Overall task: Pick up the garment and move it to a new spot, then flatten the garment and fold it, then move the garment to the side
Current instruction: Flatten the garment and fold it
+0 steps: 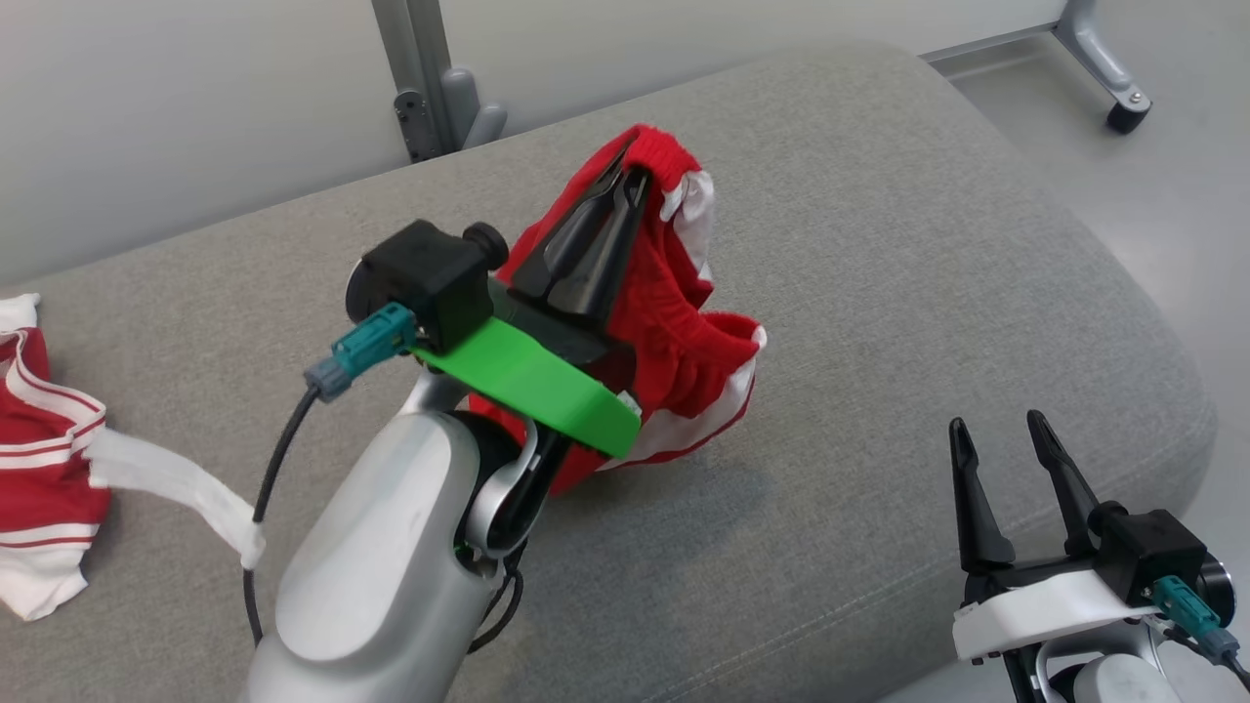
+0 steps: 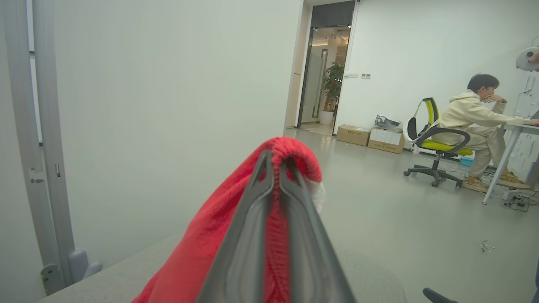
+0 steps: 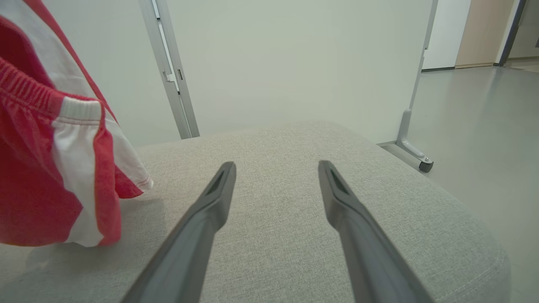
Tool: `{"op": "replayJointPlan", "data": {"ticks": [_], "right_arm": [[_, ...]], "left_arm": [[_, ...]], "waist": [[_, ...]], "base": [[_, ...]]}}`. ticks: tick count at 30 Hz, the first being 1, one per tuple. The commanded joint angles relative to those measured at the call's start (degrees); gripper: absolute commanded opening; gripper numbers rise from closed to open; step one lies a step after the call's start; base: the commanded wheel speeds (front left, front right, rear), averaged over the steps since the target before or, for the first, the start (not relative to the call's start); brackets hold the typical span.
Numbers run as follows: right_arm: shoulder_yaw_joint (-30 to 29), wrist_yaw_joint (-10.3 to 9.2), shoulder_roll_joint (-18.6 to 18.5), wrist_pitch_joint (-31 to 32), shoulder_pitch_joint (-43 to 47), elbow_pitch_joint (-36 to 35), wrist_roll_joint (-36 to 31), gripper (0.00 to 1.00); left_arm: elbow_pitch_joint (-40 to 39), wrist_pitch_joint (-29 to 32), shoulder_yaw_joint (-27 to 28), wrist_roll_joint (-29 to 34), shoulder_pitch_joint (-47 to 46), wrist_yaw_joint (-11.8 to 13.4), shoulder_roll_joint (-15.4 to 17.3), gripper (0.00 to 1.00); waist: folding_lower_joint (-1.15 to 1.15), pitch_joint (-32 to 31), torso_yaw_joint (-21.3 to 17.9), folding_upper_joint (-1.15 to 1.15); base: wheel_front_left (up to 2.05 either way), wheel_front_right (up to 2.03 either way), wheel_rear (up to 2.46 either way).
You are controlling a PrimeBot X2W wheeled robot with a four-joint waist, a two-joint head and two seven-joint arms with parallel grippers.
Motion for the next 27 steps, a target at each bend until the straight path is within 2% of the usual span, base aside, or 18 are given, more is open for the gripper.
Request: {"op": "replayJointPlan", "data": {"ticks": [1, 6, 8, 13, 20, 24, 27], "right_arm": [[0.21, -0.02, -0.01, -0.19, -0.48, 0.12, 0.47, 1.00], [0.66, -0.02, -0.01, -0.19, -0.47, 0.47, 0.87, 1.00], [0.69, -0.02, -0.01, -0.19, -0.44, 0.44, 0.97, 1.00], [0.32, -0.02, -0.01, -0.19, -0.05, 0.11, 1.51, 1.00], [-0.25, -0.02, -0.01, -0.19, 0.28, 0.02, 1.52, 1.00], [-0.81, -0.02, 0.00, -0.19, 0.33, -0.05, 1.02, 1.00], [-0.71, -0.02, 0.00, -0.19, -0.20, -0.08, 0.59, 1.00]], "left_arm": [[0.28, -0.65, -0.41, -2.22, -2.02, -0.21, -0.01, 0.00], [1.69, -5.60, -2.61, -12.34, -6.91, 2.25, -0.06, 0.00], [2.38, -6.81, -3.11, -13.85, -7.69, 2.73, -0.08, 0.00], [11.15, -11.67, -2.59, -19.99, -4.34, 3.66, 0.02, 0.00], [26.65, -13.48, 0.66, -19.47, 4.20, 1.22, 4.60, 0.00], [30.19, -13.78, 5.29, -18.34, 7.76, 0.73, 7.06, 0.00], [30.79, -13.70, 9.50, -16.63, 11.13, 0.62, 7.37, 0.00]], "waist": [[0.00, -0.32, -1.42, 0.53], [0.00, -0.47, -3.12, 0.53], [0.00, -0.41, -3.29, 0.53], [0.00, 0.41, -3.25, 0.53], [0.00, 1.98, -0.69, 0.53], [0.00, 2.84, 2.55, 0.53], [0.00, 3.28, 4.98, 0.53]], "base": [[0.00, 0.00, 0.00], [0.00, 0.00, 0.00], [0.00, 0.00, 0.00], [0.00, 0.00, 0.00], [0.00, 0.00, 0.00], [0.00, 0.00, 0.00], [0.00, 0.00, 0.00]]}}
